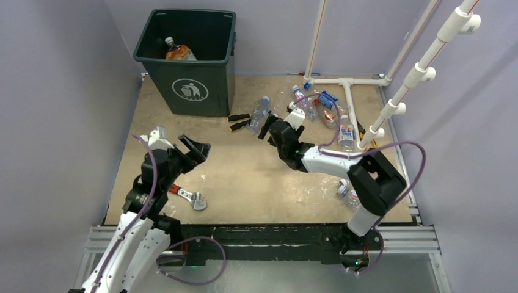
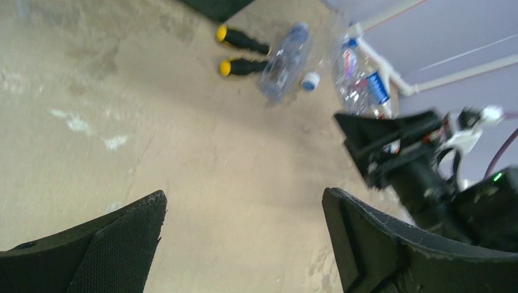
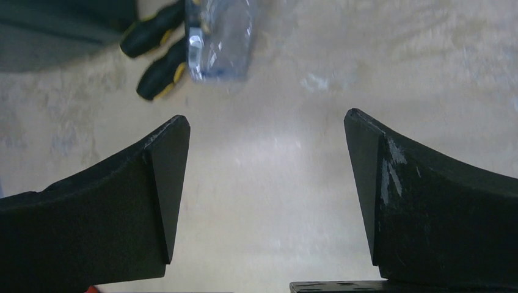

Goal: Put the plastic bottles in the bin
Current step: Pick up the plastic bottle at the center of the board.

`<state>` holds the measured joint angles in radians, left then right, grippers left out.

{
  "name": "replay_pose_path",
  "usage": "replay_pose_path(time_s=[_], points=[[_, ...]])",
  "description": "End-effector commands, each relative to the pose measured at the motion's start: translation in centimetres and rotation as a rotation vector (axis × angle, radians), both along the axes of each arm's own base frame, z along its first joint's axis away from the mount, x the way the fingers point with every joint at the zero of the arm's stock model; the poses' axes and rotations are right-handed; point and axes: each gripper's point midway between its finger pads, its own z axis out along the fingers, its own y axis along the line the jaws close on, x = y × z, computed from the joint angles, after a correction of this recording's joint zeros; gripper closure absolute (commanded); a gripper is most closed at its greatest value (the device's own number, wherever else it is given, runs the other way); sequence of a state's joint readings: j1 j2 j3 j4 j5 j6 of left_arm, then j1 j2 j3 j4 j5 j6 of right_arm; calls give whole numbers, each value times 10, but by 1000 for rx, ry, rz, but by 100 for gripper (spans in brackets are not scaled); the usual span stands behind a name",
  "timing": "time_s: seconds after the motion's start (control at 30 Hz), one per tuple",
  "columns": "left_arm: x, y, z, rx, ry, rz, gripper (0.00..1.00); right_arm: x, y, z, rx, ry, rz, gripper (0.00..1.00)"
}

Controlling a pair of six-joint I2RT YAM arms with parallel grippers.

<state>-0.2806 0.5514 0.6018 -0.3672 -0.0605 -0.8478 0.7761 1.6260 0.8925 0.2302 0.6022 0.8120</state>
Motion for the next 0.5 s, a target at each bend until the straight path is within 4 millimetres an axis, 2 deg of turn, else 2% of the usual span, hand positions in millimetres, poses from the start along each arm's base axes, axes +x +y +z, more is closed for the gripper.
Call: replay_pose_path(time_s=[0.0, 0.07, 0.2, 0.33, 0.47], points=[[-9, -17, -26, -73, 35, -78, 2, 57, 0, 28, 27, -101, -112, 7], [-10, -19, -30, -72, 34, -93, 3, 78, -1, 28, 20, -114, -135, 8], [-12, -16, -38, -47, 41, -90, 4, 109, -9, 0, -25, -69, -186, 13], [-16, -15, -46, -41, 51, -91, 4, 129, -19, -14, -19, -67, -233, 18], [-18, -15, -52, -40, 60, -93, 4, 144, -24, -25, -27, -50, -265, 19]])
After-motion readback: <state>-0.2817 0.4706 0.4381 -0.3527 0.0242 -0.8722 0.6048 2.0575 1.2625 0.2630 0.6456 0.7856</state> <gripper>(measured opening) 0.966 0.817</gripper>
